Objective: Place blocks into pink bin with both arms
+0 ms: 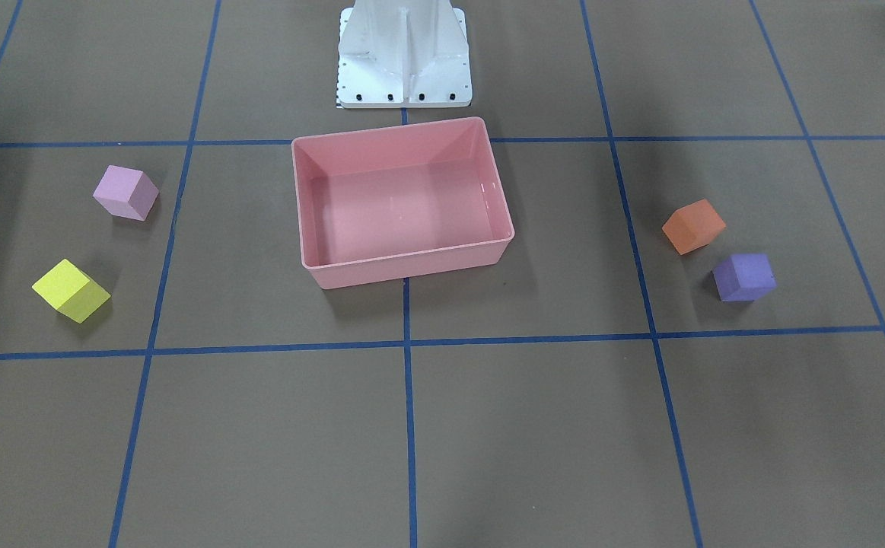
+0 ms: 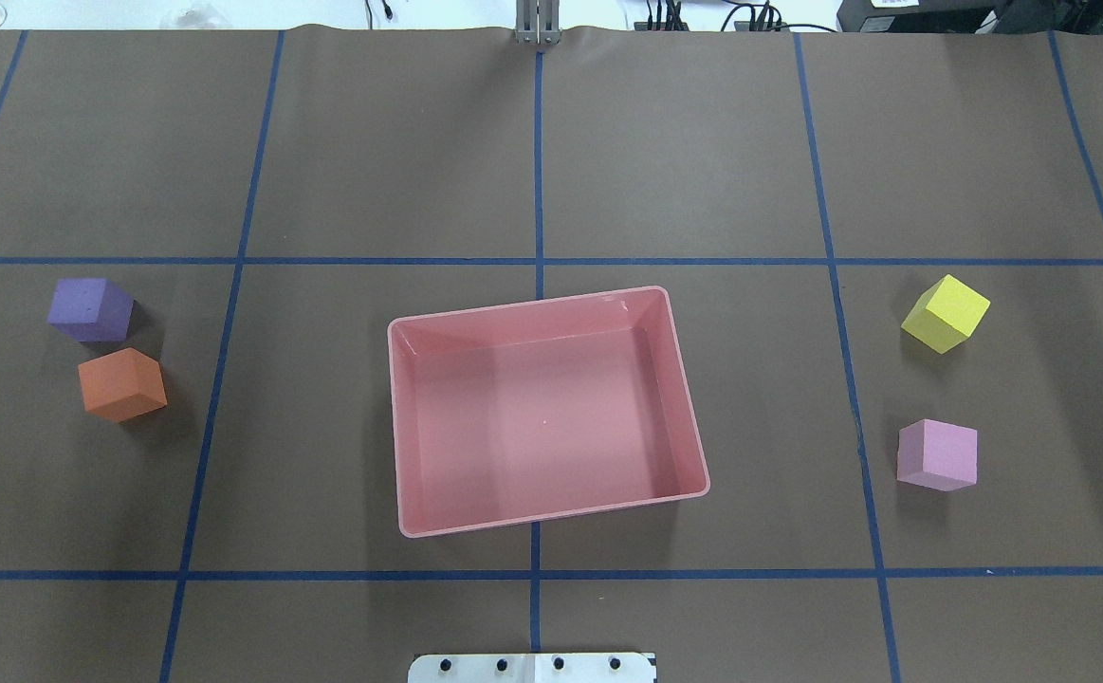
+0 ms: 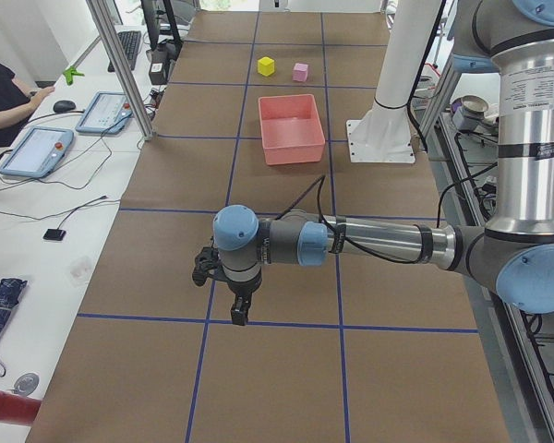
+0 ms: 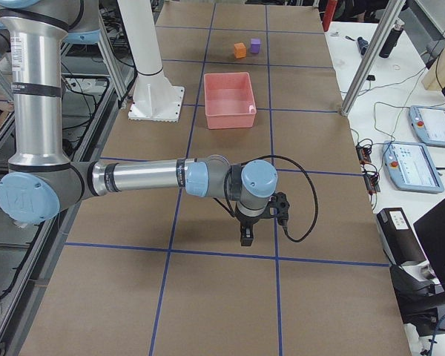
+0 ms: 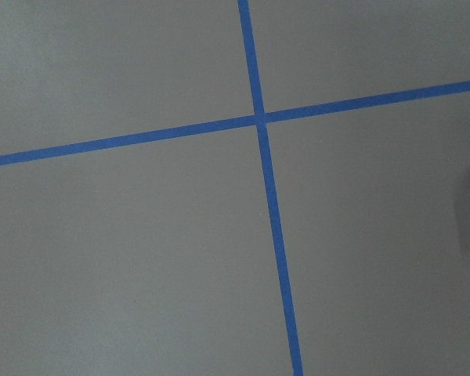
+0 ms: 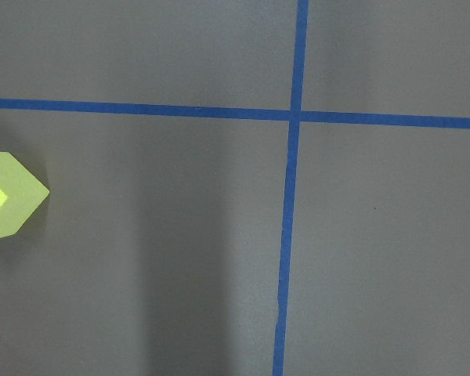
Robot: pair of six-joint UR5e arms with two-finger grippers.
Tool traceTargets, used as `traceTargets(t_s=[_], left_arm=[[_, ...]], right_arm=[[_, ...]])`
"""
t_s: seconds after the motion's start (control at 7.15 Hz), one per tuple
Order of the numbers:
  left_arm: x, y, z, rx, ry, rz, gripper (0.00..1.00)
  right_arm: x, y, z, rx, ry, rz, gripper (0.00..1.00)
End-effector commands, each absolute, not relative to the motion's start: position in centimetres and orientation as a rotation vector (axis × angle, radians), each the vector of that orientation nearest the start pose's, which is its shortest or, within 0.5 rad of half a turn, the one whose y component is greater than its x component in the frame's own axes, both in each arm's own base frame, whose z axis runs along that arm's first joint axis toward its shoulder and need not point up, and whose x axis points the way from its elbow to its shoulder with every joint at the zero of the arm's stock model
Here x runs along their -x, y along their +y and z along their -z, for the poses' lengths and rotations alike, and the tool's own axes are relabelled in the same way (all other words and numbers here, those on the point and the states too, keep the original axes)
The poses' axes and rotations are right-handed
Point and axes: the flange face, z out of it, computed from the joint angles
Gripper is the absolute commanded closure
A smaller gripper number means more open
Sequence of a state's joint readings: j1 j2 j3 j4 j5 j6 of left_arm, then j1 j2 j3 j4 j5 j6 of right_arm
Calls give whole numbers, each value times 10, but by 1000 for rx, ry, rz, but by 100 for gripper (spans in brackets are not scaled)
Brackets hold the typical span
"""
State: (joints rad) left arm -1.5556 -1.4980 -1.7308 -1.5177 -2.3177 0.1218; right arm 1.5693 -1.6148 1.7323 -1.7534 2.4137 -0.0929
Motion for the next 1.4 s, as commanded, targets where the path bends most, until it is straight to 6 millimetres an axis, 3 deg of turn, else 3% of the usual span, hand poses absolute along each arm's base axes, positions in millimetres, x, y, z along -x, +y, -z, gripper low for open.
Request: traceTargets(t_s=[0.0,0.42,0.7,0.84,0.98,1.12,1.26], left_arm=[[60,-464,-625,-69,719,-142,0],[61,-477,-594,-140,696,-169,0],[36,-485,-564,-235,785,-241,0],[9,-491,-551,-127,833,-51,0],[-22,-510,-495,-79,872,150,0],[-63,-500,-465,-97,886,56,0],[-74,-497,-449,-130,870,29,0]], right_arm=[[-58,-466,-614,24,-842,60,0],[-58,-473,-607,14,-840,57,0],[-59,-475,-604,5,-838,62,0],[-57,-478,-602,3,-835,66,0],[-57,-478,-602,2,-835,67,0],[-56,-478,-602,3,-835,70,0],[-54,-482,-597,-4,-835,79,0]])
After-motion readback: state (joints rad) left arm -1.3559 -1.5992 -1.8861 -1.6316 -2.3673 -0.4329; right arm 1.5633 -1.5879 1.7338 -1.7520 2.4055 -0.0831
